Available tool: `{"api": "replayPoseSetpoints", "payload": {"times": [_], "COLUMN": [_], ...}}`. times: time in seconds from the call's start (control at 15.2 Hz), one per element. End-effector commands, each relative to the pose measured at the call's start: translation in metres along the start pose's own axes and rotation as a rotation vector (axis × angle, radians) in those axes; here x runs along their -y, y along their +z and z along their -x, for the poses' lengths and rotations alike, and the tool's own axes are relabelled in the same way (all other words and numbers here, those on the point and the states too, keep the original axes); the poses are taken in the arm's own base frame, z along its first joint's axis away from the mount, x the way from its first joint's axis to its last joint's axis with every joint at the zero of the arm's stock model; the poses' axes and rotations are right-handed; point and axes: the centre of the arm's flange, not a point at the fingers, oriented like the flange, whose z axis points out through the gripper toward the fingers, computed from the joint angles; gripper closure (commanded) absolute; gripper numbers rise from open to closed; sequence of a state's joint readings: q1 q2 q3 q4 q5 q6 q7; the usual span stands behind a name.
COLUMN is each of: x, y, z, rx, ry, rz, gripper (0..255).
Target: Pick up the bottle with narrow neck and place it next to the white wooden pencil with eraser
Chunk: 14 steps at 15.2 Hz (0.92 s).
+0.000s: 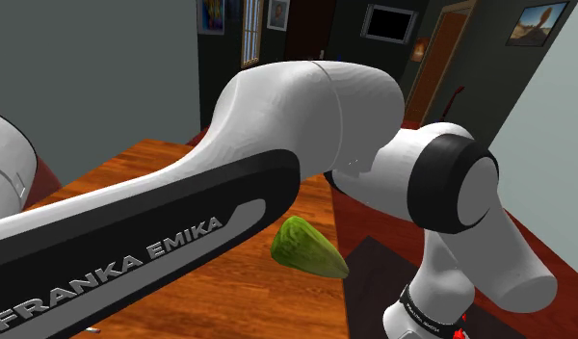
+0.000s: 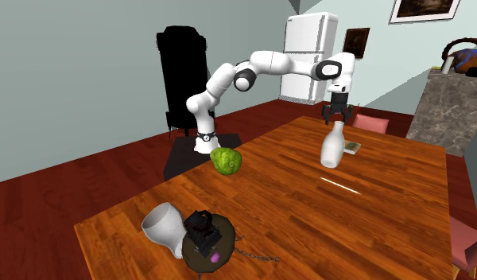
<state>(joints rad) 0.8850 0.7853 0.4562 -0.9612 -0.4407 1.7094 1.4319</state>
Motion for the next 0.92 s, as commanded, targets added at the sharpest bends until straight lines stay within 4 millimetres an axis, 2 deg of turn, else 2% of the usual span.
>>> {"api": "replayPoseSetpoints", "payload": {"times": [0.0,0.13,0.4,0.86], "x": [0.0,0.0,0.0,0.0], "y": [0.0,0.0,-0.05,-0.05], "z": [0.0,0.0,0.0,0.0], "rx": [0.0,0.0,0.0,0.0], "ry": [0.0,0.0,0.0,0.0], "rz": [0.0,0.0,0.0,0.0], "gripper": [0,0,0,0]}}
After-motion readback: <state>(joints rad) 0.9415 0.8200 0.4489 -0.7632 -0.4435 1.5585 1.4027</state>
